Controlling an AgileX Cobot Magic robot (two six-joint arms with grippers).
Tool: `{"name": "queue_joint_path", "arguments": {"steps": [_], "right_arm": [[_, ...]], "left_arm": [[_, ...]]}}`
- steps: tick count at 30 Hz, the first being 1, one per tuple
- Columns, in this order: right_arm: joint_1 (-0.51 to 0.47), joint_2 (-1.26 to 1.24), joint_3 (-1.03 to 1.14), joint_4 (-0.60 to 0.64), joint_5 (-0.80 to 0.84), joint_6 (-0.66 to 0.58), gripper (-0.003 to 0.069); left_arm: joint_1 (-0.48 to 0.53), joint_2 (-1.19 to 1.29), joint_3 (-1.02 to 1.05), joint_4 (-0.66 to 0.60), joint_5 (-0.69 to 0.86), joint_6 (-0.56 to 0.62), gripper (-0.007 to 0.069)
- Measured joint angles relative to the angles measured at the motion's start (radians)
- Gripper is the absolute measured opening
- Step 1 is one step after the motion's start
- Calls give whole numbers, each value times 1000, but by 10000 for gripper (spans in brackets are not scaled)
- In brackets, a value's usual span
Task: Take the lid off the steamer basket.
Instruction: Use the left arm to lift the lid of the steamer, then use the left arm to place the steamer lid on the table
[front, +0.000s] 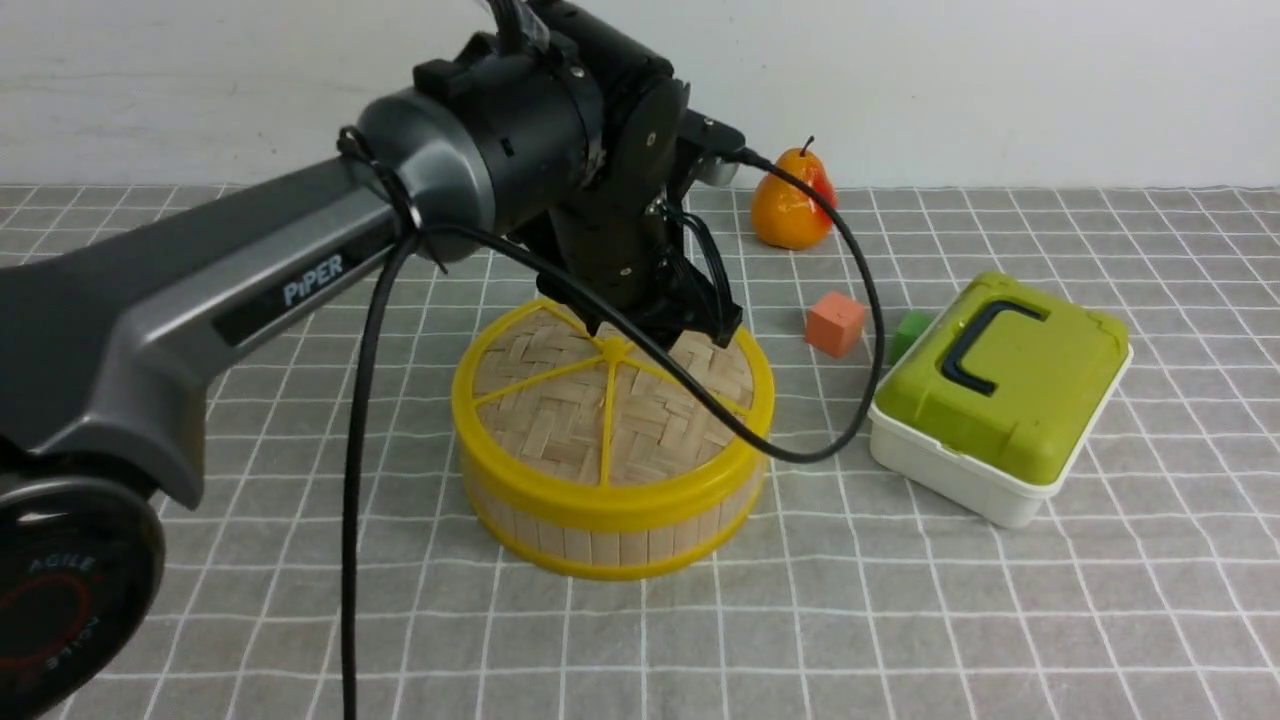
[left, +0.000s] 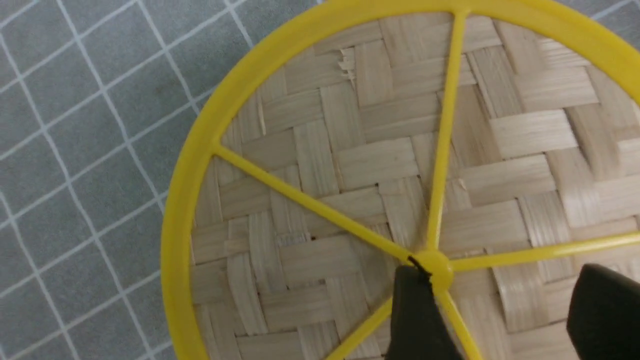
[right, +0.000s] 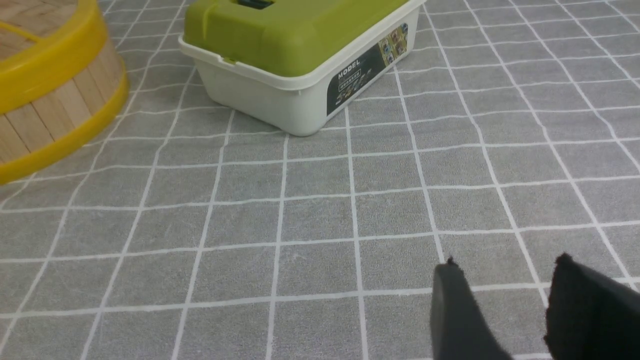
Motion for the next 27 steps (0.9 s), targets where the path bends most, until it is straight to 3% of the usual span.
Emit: {"name": "queue_joint_path", "arguments": {"steps": [8,14,21,27], "right_arm": [[0,0,0,0,0,0,242],[0,0,0,0,0,0,242],[0,0,0,0,0,0,242],[0,0,0,0,0,0,242]], "left_arm": [[0,51,-5,44,-11,-43,328],[0,52,-6,55,-11,-81,110],[0,47,-30,59,12,-126,103],[0,-48,-175,124,115,-120,103]]}}
